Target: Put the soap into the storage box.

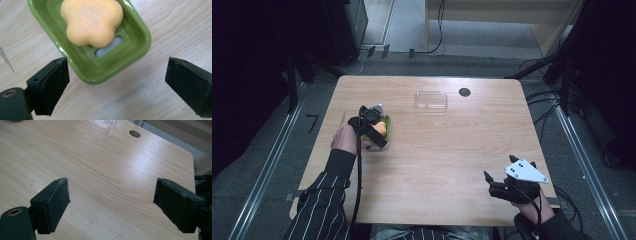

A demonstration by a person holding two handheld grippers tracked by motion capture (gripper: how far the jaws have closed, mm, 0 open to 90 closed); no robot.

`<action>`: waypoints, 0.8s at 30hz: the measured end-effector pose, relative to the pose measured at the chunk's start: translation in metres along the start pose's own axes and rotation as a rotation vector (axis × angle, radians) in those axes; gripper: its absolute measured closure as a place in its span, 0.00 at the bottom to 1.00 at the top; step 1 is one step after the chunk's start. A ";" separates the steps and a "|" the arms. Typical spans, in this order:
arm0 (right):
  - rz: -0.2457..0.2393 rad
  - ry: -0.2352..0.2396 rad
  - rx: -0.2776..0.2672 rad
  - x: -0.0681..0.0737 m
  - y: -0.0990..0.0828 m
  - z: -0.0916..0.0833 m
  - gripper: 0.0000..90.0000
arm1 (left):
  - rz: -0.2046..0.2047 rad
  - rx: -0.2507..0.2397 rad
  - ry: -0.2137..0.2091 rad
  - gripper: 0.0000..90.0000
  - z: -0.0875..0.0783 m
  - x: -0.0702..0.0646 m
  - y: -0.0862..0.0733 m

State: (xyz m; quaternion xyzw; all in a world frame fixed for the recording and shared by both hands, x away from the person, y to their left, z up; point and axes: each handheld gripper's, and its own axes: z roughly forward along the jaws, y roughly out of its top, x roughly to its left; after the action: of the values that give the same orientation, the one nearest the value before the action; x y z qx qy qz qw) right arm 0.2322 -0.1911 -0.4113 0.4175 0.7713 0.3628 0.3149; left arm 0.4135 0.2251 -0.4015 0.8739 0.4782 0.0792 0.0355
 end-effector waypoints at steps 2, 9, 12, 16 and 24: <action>0.001 0.000 0.001 0.000 0.000 0.000 0.15 | -0.001 -0.008 -0.003 0.04 -0.002 -0.001 -0.004; 0.000 -0.001 -0.001 0.000 0.000 0.000 0.15 | 0.019 -0.008 -0.009 0.02 -0.007 -0.013 -0.016; 0.000 0.000 -0.001 0.000 0.000 0.000 0.15 | 0.030 -0.007 -0.018 0.01 -0.008 -0.019 -0.021; 0.001 -0.001 -0.001 0.000 0.000 0.000 0.15 | 0.045 -0.003 -0.029 0.00 -0.008 -0.027 -0.027; 0.000 0.000 -0.002 0.000 0.000 0.000 0.15 | 0.068 0.004 -0.031 0.00 -0.008 -0.038 -0.044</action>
State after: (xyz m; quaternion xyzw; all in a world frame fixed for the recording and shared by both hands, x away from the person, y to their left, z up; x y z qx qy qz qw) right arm 0.2321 -0.1912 -0.4112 0.4171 0.7710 0.3634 0.3153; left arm 0.3559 0.2167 -0.4034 0.8909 0.4478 0.0659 0.0384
